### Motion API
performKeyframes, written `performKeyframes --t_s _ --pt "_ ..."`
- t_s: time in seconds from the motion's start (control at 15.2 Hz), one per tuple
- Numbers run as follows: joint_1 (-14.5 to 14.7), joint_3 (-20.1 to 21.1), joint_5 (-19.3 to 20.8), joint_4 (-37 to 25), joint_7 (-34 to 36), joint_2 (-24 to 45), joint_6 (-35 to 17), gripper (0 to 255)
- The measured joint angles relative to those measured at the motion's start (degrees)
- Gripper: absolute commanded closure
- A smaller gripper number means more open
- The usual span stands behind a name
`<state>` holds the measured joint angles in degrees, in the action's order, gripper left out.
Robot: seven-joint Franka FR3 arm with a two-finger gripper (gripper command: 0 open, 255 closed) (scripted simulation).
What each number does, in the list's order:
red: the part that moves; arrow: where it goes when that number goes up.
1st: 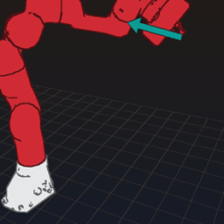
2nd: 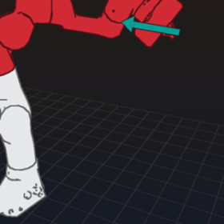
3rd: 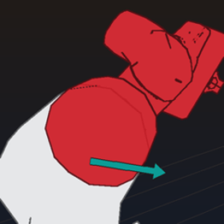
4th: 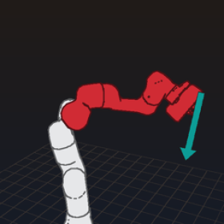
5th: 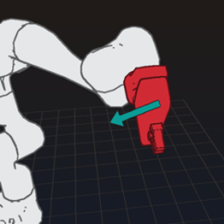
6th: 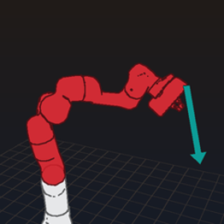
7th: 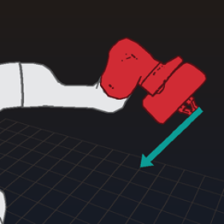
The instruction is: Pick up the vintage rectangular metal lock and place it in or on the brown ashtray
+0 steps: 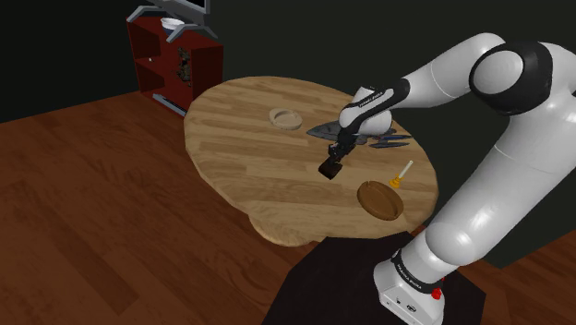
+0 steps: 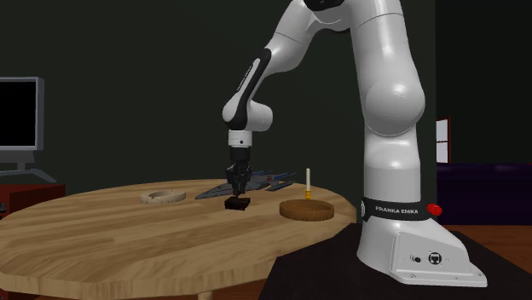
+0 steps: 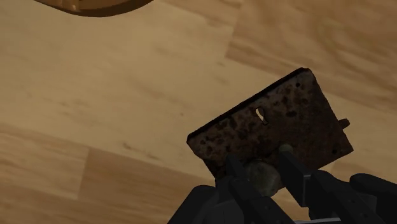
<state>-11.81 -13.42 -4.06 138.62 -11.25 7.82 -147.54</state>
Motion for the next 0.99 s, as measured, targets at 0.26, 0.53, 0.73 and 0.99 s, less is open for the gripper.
performKeyframes --t_s 0.26,0.53,0.73,0.99 --pt "0.19 -0.31 1.32 -0.36 0.98 -2.71 2.97 255" --pt "0.18 -0.58 2.53 -1.03 1.7 -5.43 6.28 255" --pt "0.19 -0.64 3.22 -1.78 2.2 -7.12 8.65 255" --pt "-0.44 -1.26 4.46 -0.24 1.86 -10.43 10.35 255"
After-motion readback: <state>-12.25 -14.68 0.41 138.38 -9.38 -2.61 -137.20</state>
